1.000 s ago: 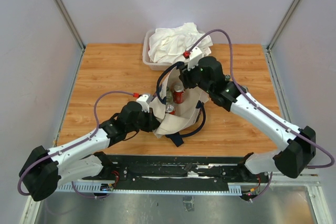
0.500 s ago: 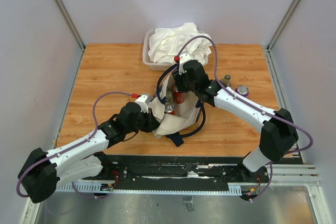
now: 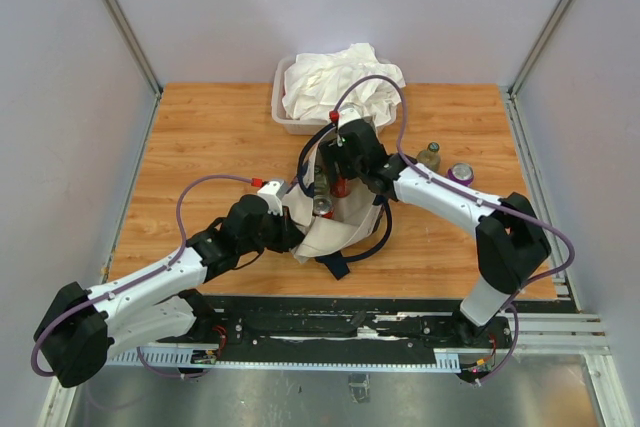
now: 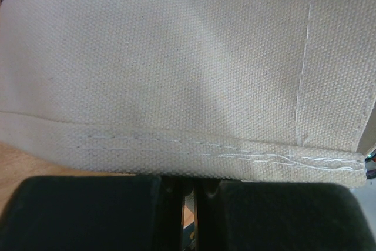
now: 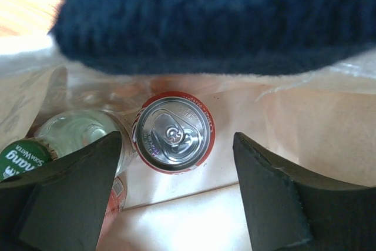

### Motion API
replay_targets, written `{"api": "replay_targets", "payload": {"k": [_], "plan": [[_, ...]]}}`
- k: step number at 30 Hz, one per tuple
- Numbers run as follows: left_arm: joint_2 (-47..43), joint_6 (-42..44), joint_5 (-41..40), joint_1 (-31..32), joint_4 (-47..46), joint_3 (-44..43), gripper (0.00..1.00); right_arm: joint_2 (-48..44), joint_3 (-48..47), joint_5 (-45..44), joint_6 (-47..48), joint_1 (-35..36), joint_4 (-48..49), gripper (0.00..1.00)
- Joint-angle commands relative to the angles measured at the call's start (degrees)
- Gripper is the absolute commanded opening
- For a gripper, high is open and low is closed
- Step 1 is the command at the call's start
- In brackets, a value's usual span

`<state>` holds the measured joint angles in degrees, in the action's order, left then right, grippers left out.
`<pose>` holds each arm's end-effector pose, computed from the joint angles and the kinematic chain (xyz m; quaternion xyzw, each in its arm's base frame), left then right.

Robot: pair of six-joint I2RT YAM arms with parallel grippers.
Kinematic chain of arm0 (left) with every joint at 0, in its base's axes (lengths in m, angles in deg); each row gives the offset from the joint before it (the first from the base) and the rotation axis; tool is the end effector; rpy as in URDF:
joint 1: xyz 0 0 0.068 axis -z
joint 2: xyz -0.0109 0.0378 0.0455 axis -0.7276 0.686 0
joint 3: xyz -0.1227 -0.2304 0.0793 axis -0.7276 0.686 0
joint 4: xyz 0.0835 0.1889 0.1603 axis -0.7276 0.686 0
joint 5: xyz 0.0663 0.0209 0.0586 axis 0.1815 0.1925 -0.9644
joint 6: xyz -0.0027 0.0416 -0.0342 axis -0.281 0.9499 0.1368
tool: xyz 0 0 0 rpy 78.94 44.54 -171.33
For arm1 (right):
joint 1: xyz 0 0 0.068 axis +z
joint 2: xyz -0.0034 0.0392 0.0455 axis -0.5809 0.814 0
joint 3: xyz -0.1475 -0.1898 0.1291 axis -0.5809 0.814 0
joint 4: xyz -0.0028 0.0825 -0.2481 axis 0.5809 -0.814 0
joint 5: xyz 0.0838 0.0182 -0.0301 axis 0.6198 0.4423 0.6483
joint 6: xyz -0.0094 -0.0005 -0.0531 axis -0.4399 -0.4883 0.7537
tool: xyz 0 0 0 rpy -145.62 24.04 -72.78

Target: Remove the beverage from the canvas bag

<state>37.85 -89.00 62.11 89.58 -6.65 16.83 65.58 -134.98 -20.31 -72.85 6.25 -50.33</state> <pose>0.1492 -0.1412 0.2052 0.1054 0.8709 -0.3075 0.3686 0.2917 0.2504 0.2768 -0.1733 0.8475 0.1398 0.4819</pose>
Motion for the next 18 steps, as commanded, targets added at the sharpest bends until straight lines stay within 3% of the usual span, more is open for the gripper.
{"api": "replay_targets", "payload": {"k": [1, 18], "plan": [[1.0, 1.2, -2.3, -0.1, 6.2, 1.4, 0.07, 1.6, -0.8, -1.9, -2.0, 0.4, 1.3, 0.78], [1.3, 0.9, -2.4, 0.0, 6.0, 1.6, 0.07, 7.7, -1.2, -1.3, -3.5, -1.1, -1.2, 0.80]]}}
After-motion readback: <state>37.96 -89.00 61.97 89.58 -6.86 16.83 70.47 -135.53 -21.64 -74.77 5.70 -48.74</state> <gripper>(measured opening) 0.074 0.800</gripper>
